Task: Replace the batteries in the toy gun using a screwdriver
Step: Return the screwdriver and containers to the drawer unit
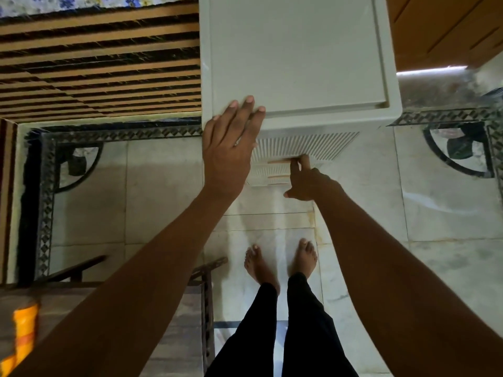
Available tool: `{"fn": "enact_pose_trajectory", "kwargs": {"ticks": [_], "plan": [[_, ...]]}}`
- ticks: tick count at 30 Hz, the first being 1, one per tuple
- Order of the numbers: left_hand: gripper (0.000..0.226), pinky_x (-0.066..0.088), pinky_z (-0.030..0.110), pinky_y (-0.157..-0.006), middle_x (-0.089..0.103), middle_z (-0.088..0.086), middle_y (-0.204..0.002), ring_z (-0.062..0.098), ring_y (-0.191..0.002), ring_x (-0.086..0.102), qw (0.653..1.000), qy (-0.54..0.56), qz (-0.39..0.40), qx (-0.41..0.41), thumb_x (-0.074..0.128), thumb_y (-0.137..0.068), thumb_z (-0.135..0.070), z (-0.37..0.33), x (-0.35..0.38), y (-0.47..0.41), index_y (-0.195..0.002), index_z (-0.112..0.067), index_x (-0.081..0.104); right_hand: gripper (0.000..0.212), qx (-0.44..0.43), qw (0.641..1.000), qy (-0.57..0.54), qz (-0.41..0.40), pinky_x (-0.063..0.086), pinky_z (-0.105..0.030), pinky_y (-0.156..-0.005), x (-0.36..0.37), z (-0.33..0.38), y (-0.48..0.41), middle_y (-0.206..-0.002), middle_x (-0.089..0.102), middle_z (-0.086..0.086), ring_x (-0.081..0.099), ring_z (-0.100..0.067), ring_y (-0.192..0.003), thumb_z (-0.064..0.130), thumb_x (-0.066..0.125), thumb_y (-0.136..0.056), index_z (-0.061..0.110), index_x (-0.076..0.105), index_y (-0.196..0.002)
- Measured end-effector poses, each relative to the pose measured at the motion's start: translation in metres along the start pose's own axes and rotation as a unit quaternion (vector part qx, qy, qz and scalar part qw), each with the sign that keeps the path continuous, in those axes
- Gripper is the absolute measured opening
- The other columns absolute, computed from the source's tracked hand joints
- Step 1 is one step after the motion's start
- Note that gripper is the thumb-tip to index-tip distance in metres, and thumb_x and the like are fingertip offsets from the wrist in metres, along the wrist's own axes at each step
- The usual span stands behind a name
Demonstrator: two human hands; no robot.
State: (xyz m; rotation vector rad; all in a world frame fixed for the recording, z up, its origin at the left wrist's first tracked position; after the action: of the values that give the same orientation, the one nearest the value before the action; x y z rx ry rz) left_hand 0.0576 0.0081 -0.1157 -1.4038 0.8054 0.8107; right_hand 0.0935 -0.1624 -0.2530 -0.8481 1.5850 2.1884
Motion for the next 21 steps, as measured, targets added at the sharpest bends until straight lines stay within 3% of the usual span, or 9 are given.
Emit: {"fn": "enact_pose_trajectory", "kwargs": {"ticks": [2, 3, 6, 8, 10, 11, 13, 17, 21], "plan": [[0.061, 0.033, 0.040, -0.115, 0.053, 0.000, -0.157, 0.024, -0.145, 0.048, 1.000, -0.007, -0.025, 0.000, 0.075, -0.093, -0.017, 0.000, 0.004, 0.002, -0.150, -0.023, 0.053, 0.117, 0.001, 0.999, -0.027, 0.024, 0.037, -0.055, -0.120, 0.006, 0.002, -0.010, -0.166, -0.030, -0.011, 0.035, -0.045, -0.147, 0.045, 0.072, -0.094, 0.010, -0.016, -0.162], [0.061, 0.033, 0.040, -0.114, 0.053, -0.001, -0.157, 0.023, -0.145, 0.049, 0.999, -0.009, -0.031, -0.001, 0.075, -0.093, -0.017, 0.001, 0.005, 0.002, -0.150, -0.024, 0.054, 0.116, -0.006, 0.999, -0.045, 0.009, 0.039, -0.054, -0.119, 0.009, 0.003, -0.010, -0.167, -0.026, -0.012, 0.038, -0.045, -0.146, 0.043, 0.073, -0.093, 0.010, -0.013, -0.163], [0.060, 0.035, 0.042, -0.113, 0.054, -0.001, -0.156, 0.023, -0.145, 0.049, 0.999, -0.004, -0.037, -0.004, 0.075, -0.094, -0.017, 0.002, 0.004, 0.004, -0.150, -0.024, 0.055, 0.081, -0.047, 0.972, -0.166, -0.160, 0.050, -0.047, -0.110, 0.016, -0.004, 0.007, -0.162, 0.026, -0.015, 0.057, -0.038, -0.131, 0.026, 0.077, -0.091, 0.005, 0.036, -0.157], [0.061, 0.036, 0.041, -0.113, 0.055, -0.001, -0.156, 0.023, -0.144, 0.049, 0.999, 0.000, -0.046, -0.005, 0.077, -0.093, -0.013, 0.001, 0.004, 0.004, -0.149, -0.024, 0.056, 0.052, 0.019, 0.903, -0.328, -0.277, 0.054, -0.034, -0.099, 0.021, -0.030, 0.023, -0.143, 0.055, -0.016, 0.067, -0.029, -0.117, 0.010, 0.075, -0.091, 0.001, 0.058, -0.139], [0.064, 0.036, 0.040, -0.112, 0.055, -0.002, -0.155, 0.022, -0.144, 0.049, 0.999, 0.004, -0.053, -0.003, 0.079, -0.091, -0.009, 0.002, 0.004, 0.003, -0.148, -0.024, 0.057, 0.057, 0.128, 0.821, -0.439, -0.341, 0.054, -0.031, -0.097, 0.025, -0.056, 0.034, -0.136, 0.061, -0.015, 0.068, -0.026, -0.114, 0.008, 0.076, -0.089, 0.001, 0.055, -0.141], [0.064, 0.036, 0.040, -0.112, 0.055, -0.002, -0.155, 0.022, -0.144, 0.049, 0.998, 0.006, -0.055, -0.001, 0.079, -0.090, -0.009, 0.002, 0.004, 0.003, -0.148, -0.024, 0.057, 0.068, 0.176, 0.792, -0.473, -0.345, 0.053, -0.035, -0.103, 0.027, -0.067, 0.035, -0.138, 0.061, -0.016, 0.066, -0.028, -0.120, 0.013, 0.080, -0.087, 0.002, 0.049, -0.147], [0.062, 0.035, 0.039, -0.113, 0.056, -0.002, -0.154, 0.022, -0.144, 0.049, 0.998, 0.002, -0.058, -0.004, 0.078, -0.091, -0.008, 0.002, 0.004, 0.003, -0.148, -0.024, 0.058, 0.086, 0.231, 0.772, -0.496, -0.323, 0.049, -0.042, -0.113, 0.020, -0.079, 0.026, -0.146, 0.058, -0.017, 0.059, -0.032, -0.133, 0.022, 0.088, -0.080, 0.002, 0.042, -0.150], [0.060, 0.033, 0.039, -0.116, 0.056, -0.001, -0.154, 0.023, -0.144, 0.050, 0.998, -0.004, -0.061, -0.001, 0.077, -0.093, -0.010, 0.002, 0.006, 0.003, -0.148, -0.022, 0.058, 0.086, 0.213, 0.773, -0.531, -0.275, 0.053, -0.045, -0.107, -0.006, -0.074, -0.001, -0.138, 0.063, -0.013, 0.060, -0.033, -0.129, 0.034, 0.097, -0.066, 0.003, 0.056, -0.134], [0.063, 0.032, 0.040, -0.117, 0.054, -0.001, -0.156, 0.022, -0.146, 0.048, 0.998, -0.019, -0.051, 0.007, 0.077, -0.091, -0.009, 0.003, 0.006, 0.006, -0.149, -0.020, 0.056, 0.093, 0.207, 0.758, -0.561, -0.263, 0.056, -0.043, -0.104, -0.006, -0.067, -0.010, -0.137, 0.063, -0.012, 0.060, -0.033, -0.127, 0.041, 0.099, -0.060, 0.003, 0.056, -0.133]]}}
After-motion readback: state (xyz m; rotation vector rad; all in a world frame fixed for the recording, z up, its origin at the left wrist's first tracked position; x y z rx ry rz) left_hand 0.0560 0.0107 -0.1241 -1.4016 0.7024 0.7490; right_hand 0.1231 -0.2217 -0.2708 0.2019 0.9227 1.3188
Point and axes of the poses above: each hand's wrist, its own y-axis away from the middle knuckle, its own x-axis out of the palm, z = x × y, the point moved 6 cm from there along -y, towards the middle knuckle
